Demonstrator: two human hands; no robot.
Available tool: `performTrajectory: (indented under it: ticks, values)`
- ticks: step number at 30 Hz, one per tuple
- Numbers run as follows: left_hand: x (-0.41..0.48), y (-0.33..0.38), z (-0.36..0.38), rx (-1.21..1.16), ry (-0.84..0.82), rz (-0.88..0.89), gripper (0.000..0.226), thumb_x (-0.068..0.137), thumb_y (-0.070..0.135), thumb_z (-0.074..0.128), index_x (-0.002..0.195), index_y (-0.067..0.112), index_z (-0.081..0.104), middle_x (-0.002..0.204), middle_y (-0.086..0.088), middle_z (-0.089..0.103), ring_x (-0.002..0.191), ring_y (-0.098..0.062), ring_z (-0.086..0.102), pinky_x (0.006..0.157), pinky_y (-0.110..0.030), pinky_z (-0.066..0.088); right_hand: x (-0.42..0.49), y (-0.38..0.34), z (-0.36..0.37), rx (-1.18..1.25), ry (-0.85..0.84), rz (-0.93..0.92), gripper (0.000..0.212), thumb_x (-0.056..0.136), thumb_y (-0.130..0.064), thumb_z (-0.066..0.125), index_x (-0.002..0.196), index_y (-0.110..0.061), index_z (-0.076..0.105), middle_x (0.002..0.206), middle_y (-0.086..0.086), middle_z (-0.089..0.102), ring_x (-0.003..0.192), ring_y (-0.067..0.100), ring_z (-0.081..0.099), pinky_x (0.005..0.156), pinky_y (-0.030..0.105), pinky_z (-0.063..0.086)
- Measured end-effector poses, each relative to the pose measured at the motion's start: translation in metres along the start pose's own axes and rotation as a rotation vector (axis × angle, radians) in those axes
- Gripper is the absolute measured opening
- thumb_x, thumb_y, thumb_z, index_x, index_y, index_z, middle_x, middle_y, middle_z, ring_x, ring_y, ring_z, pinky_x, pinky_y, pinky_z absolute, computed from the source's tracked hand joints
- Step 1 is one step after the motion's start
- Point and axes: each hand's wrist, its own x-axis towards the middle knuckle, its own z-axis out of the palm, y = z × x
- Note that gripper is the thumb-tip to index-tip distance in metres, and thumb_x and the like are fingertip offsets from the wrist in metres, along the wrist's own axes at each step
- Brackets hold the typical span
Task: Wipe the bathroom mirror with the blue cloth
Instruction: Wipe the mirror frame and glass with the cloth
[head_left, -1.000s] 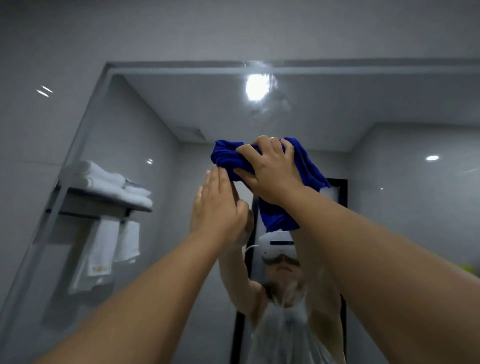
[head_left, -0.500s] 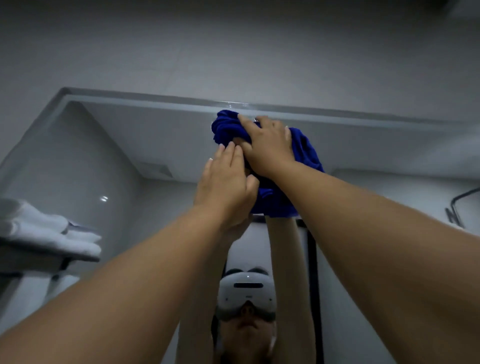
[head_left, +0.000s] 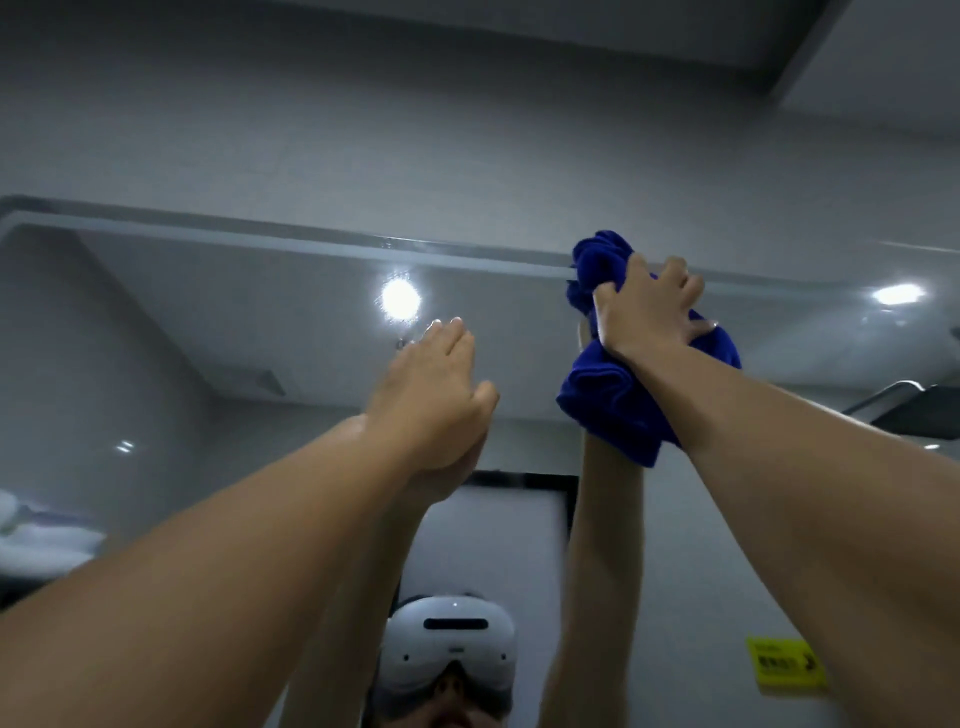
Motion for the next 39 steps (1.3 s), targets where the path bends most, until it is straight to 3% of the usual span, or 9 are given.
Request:
performTrajectory:
  ticks: [5,9,14,16,21,25,28,31,39]
  values:
    - [0.0,-0.003,0.002,0.012,-0.055,0.008,0.062,0.095,0.027,0.035,0.149,0.011,0.008,0.159,-0.001,0.001,0.145,-0.014,-0.002,0.115,-0.029,0.0,0.0,-0.007,-0.005,0.013,0.007,0.071,0.049,0.093,-0.016,0.045,0.139,-0.013,0.031,0.14,0.011,0.025,0.128,0.032,0.024,0.106,0.066,0.016]
    - [0.0,-0.004,-0.001,-0.009,-0.086,0.024,0.065,0.095,0.028,0.037,0.149,0.014,0.005,0.159,-0.001,-0.001,0.145,-0.013,-0.003,0.115,-0.03,0.001,-0.02,-0.038,0.004,0.122,-0.012,-0.252,0.04,0.093,-0.016,0.046,0.131,-0.025,0.038,0.135,0.007,0.037,0.129,0.028,0.03,0.105,0.069,0.015]
    - [-0.004,-0.002,0.001,-0.135,-0.011,0.035,0.058,0.081,0.03,0.038,0.136,0.012,0.038,0.14,-0.009,0.042,0.125,-0.023,0.038,0.109,-0.039,0.03,-0.048,-0.097,0.014,0.087,-0.295,-0.646,0.044,0.098,-0.033,0.037,0.141,-0.027,0.036,0.149,0.004,0.029,0.138,0.027,0.019,0.106,0.067,0.007]
    - [-0.005,-0.002,-0.001,-0.12,0.002,0.051,0.062,0.075,0.032,0.033,0.134,0.013,0.039,0.139,-0.007,0.043,0.123,-0.021,0.039,0.107,-0.036,0.031,-0.041,-0.101,0.015,-0.008,-0.306,-0.71,0.045,0.099,-0.032,0.034,0.144,-0.027,0.03,0.153,0.003,0.023,0.139,0.029,0.017,0.109,0.062,0.013]
    - [-0.003,-0.008,0.001,-0.006,-0.022,0.026,0.062,0.092,0.028,0.039,0.149,0.016,0.015,0.158,0.002,0.008,0.144,-0.012,0.003,0.115,-0.029,0.008,0.014,-0.054,0.011,0.055,-0.167,-0.446,0.028,0.093,-0.03,0.041,0.119,-0.022,0.05,0.134,0.008,0.044,0.124,0.036,0.037,0.103,0.054,0.029]
    - [-0.001,-0.01,0.006,0.027,-0.005,0.032,0.062,0.091,0.033,0.033,0.148,0.016,0.014,0.158,0.002,0.007,0.145,-0.012,0.002,0.114,-0.026,0.006,0.037,0.007,-0.006,0.058,-0.111,-0.243,0.007,0.093,-0.028,0.037,0.093,-0.023,0.043,0.12,0.011,0.051,0.118,0.036,0.04,0.101,0.051,0.03]
    - [0.001,-0.006,0.006,0.001,0.01,0.031,0.059,0.093,0.024,0.039,0.147,0.015,0.016,0.158,0.002,0.008,0.145,-0.012,0.002,0.114,-0.025,0.004,0.035,0.021,-0.012,0.026,-0.097,-0.147,0.02,0.095,-0.027,0.033,0.108,-0.02,0.046,0.133,0.01,0.043,0.124,0.036,0.032,0.104,0.056,0.025]
    - [0.003,-0.004,0.007,-0.032,0.003,0.019,0.059,0.093,0.021,0.038,0.148,0.013,0.016,0.158,0.001,0.007,0.145,-0.012,0.001,0.114,-0.027,0.003,0.02,0.009,-0.009,-0.003,-0.102,-0.205,0.042,0.098,-0.028,0.031,0.14,-0.025,0.032,0.153,0.001,0.02,0.136,0.031,0.019,0.107,0.059,0.016]
    - [-0.004,0.003,-0.009,-0.042,-0.076,-0.026,0.058,0.091,0.021,0.043,0.144,0.01,0.025,0.155,-0.003,0.019,0.141,-0.02,0.019,0.111,-0.032,0.02,-0.029,-0.028,0.014,0.033,-0.1,-0.534,0.047,0.097,-0.029,0.036,0.143,-0.029,0.031,0.152,-0.002,0.025,0.137,0.026,0.021,0.108,0.062,0.013]
